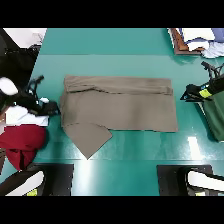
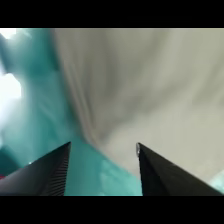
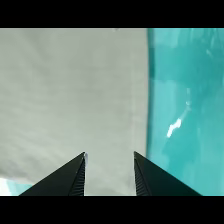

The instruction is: Fold the shirts.

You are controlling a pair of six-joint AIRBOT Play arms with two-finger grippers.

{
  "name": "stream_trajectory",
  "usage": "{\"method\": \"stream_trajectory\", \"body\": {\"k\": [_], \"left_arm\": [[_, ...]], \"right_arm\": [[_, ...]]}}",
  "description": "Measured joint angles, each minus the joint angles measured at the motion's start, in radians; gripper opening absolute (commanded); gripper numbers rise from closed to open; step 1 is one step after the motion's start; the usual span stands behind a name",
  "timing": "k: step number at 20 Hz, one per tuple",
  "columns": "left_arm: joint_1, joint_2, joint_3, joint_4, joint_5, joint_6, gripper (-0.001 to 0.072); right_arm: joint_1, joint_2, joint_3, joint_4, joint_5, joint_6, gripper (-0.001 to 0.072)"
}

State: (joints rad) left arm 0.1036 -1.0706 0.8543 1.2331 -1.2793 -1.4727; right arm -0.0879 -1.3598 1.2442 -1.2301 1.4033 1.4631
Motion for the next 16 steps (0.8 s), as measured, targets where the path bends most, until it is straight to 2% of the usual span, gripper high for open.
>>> {"method": "stream_trajectory", "body": {"k": [6,16], "left_arm": [[0.003,0.088,-0.271,-0.141,0.042,-0.023,0.0482],[0.005,0.104,-0.41,-0.264,0.163,-0.036,0.0479]], "right_arm": [[-0.006,0.055,-0.09,0.049,-0.032,-0.027,0.0344],[-0.006,0.063,-0.105,0.06,-0.034,-0.034,0.0343]]}}
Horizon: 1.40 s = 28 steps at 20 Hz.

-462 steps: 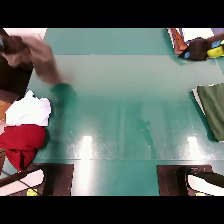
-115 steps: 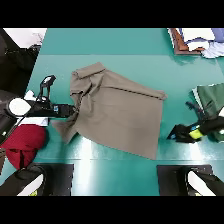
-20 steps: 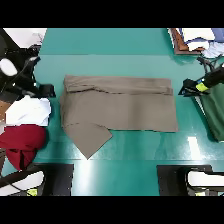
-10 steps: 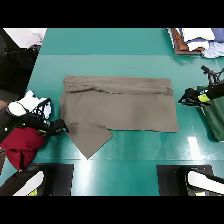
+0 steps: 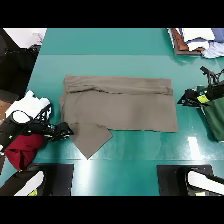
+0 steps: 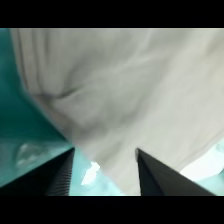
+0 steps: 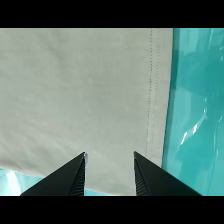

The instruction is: Fold the shirts.

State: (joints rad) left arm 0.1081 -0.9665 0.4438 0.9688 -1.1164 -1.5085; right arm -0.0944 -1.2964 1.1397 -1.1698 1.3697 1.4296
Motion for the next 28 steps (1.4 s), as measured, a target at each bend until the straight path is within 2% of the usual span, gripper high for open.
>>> {"method": "stream_trajectory", "body": {"k": [1,2,3,6,10,12,14,16,22,23,24,25,26,28], "left_arm": [[0.0,-0.001,-0.007,-0.019,0.016,0.0,0.0474],[-0.001,-0.002,-0.012,-0.035,0.034,0.001,0.0205],[-0.002,-0.003,-0.017,-0.043,0.074,0.005,0.0039],[-0.002,-0.005,-0.023,-0.099,0.111,0.049,0.0027],[-0.001,0.001,-0.011,-0.182,0.073,0.126,0.0027],[-0.001,0.002,-0.002,-0.198,0.055,0.154,0.0027],[-0.001,0.003,0.005,-0.21,0.048,0.176,0.0027],[-0.001,0.003,0.01,-0.214,0.043,0.189,0.0027],[-0.001,0.003,0.014,-0.219,0.052,0.204,0.0027],[-0.001,0.003,0.015,-0.219,0.055,0.205,0.0026],[-0.001,0.003,0.016,-0.219,0.056,0.205,0.0026],[-0.001,0.003,0.019,-0.219,0.057,0.206,0.0026],[-0.002,0.003,0.026,-0.217,0.057,0.206,0.0026],[-0.002,0.003,0.055,-0.203,0.05,0.206,0.0025]], "right_arm": [[0.0,0.0,0.0,0.0,0.003,0.0,0.0343],[0.0,0.0,0.0,0.002,0.007,-0.001,0.0343],[0.0,0.0,0.0,0.001,0.014,-0.005,0.0343],[-0.011,0.0,-0.001,0.001,0.06,-0.02,0.0344],[-0.087,0.001,-0.013,-0.005,0.123,-0.032,0.0348],[-0.145,0.001,-0.06,-0.006,0.145,-0.035,0.051],[-0.198,0.001,-0.137,-0.006,0.142,-0.044,0.0497],[-0.232,0.001,-0.22,0.0,0.109,-0.061,0.0398],[-0.243,0.002,-0.383,0.095,-0.013,-0.117,0.0371],[-0.232,0.002,-0.394,0.109,-0.023,-0.123,0.0303],[-0.222,0.002,-0.401,0.113,-0.036,-0.125,0.0159],[-0.211,0.001,-0.407,0.109,-0.048,-0.127,0.0065],[-0.201,0.0,-0.411,0.11,-0.052,-0.129,0.0013],[-0.183,0.001,-0.416,0.114,-0.049,-0.132,0.0015]]}}
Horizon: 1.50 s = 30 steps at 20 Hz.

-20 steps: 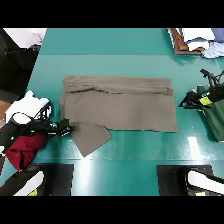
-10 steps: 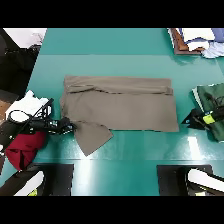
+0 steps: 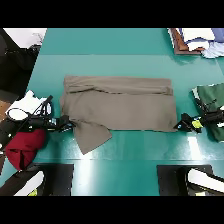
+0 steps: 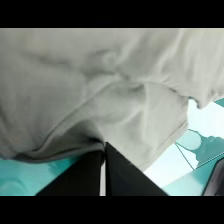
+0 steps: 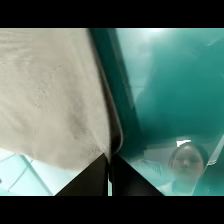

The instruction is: Fold the shirts.

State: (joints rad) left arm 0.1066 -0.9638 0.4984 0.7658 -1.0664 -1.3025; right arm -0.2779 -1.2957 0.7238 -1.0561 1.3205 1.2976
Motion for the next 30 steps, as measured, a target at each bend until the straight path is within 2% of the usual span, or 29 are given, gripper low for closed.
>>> {"method": "stream_trajectory", "body": {"k": [3,6,11,15,20,24,30], "left_arm": [[0.0,0.004,0.066,0.063,-0.056,-0.002,0.0025],[0.0,0.067,0.101,0.126,-0.121,-0.01,0.0025],[0.0,0.262,0.101,0.252,-0.287,-0.09,0.0025],[0.0,0.356,0.103,0.241,-0.402,-0.153,0.0026],[0.0,0.281,0.203,0.208,-0.261,-0.125,0.0026],[0.0,0.08,0.317,0.195,-0.129,-0.066,0.0027],[0.0,-0.236,0.476,0.134,0.036,-0.002,0.0027]], "right_arm": [[0.01,0.03,-0.003,-0.016,0.043,-0.003,0.0015],[0.014,0.126,-0.005,-0.105,0.11,-0.003,0.0015],[0.016,0.348,-0.005,-0.273,0.253,0.024,0.0015],[0.016,0.486,-0.005,-0.324,0.302,0.064,0.0015],[0.041,0.453,0.053,-0.295,0.257,0.087,0.0014],[0.108,0.285,0.189,-0.278,0.176,0.101,0.0014],[0.193,0.002,0.409,-0.27,0.13,0.142,0.0015]]}}
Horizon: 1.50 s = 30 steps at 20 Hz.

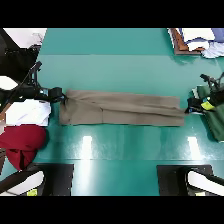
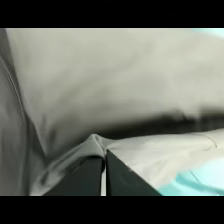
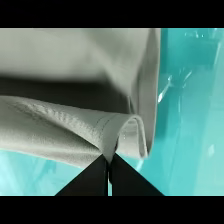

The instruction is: Fold the shirts.

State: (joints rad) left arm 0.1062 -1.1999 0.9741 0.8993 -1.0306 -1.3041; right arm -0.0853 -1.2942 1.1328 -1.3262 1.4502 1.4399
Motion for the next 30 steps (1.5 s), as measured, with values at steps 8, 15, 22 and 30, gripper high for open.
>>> {"method": "stream_trajectory", "body": {"k": [8,15,22,30], "left_arm": [[0.002,-0.162,0.1,-0.047,0.16,0.043,0.0428],[0.0,-0.174,0.164,-0.082,0.048,0.034,0.0035],[-0.107,-0.178,0.176,-0.092,-0.004,0.051,0.0028],[-0.252,-0.18,0.177,-0.091,0.057,0.031,0.0027]], "right_arm": [[-0.035,-0.25,0.225,0.207,-0.069,0.016,0.0461],[-0.151,-0.281,0.222,0.362,0.004,-0.078,0.059],[-0.228,-0.295,0.019,0.394,-0.027,-0.187,0.0692],[-0.193,-0.389,-0.029,0.486,-0.053,-0.277,0.0034]]}}
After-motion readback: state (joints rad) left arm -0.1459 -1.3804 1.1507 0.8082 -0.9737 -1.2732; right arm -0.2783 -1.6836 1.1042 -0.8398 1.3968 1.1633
